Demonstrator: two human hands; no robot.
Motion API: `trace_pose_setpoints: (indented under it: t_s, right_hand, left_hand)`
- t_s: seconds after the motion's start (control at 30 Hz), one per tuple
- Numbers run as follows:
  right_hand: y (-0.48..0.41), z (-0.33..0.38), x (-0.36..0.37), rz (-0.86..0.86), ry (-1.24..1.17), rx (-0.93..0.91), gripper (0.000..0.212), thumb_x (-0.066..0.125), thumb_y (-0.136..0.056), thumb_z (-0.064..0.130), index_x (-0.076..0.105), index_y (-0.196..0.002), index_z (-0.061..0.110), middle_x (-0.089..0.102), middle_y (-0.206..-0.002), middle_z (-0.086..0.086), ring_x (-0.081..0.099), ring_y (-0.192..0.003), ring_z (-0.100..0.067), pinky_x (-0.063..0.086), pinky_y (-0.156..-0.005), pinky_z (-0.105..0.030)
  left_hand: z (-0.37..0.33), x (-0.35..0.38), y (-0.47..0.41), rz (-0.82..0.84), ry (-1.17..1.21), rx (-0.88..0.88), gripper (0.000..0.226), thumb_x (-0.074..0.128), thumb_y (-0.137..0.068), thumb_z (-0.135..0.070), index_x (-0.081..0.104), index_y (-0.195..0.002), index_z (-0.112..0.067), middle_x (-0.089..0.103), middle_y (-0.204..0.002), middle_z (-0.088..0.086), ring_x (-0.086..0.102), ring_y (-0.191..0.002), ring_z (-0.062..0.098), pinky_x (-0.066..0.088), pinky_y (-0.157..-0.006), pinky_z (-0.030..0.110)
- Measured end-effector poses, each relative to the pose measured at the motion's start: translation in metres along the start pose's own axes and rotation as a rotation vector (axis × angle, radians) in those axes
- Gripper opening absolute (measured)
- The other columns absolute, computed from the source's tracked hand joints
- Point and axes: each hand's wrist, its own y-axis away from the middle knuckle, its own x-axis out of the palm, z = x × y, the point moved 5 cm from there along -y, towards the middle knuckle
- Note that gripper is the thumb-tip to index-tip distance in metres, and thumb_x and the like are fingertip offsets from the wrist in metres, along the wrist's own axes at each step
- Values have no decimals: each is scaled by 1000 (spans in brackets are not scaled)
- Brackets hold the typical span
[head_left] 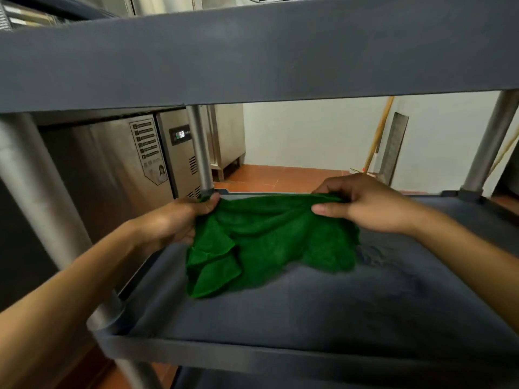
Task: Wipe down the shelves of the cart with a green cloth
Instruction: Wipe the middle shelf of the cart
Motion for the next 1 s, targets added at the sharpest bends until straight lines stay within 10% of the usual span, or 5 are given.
trace_pose_setpoints:
  t_s: [0.37, 0.6, 0.83, 1.0]
  right_hand:
    - [-9, -2, 26, -52, 169, -105, 32, 67, -90, 31, 53, -118, 39, 68, -102, 2, 63, -92, -14, 50, -81, -28]
    - [-3, 24, 28, -185, 320, -342, 10, 66, -89, 27, 69, -98, 22, 67, -99, 7, 60, -92, -10, 50, -83, -34]
    - [6, 44, 3, -294, 271, -377, 9, 62, -90, 24, 68, -97, 25, 71, -94, 11, 63, -87, -9, 51, -79, -36]
    - [8, 48, -21, -363, 89, -276, 15, 69, -88, 16, 71, -101, 23, 73, -95, 7, 64, -91, -5, 51, -84, -27]
  left_hand:
    - [21, 20, -11, -397, -887, 279, 26, 61, -94, -34, 62, -118, -25, 63, -118, 2, 63, -105, 19, 54, -92, 39]
    - [-2, 98, 13, -188, -830, 428, 108, 60, -71, -80, 17, -154, -27, 33, -156, -2, 33, -142, 16, 31, -117, 36]
    - [-27, 95, 4, -355, -692, 653, 30, 62, -80, -42, 60, -103, -24, 64, -94, -6, 61, -87, 13, 53, -77, 40]
    - [-44, 71, 13, -162, -516, 533, 42, 69, -75, -52, 58, -104, -23, 71, -95, 1, 70, -88, 21, 58, -78, 48]
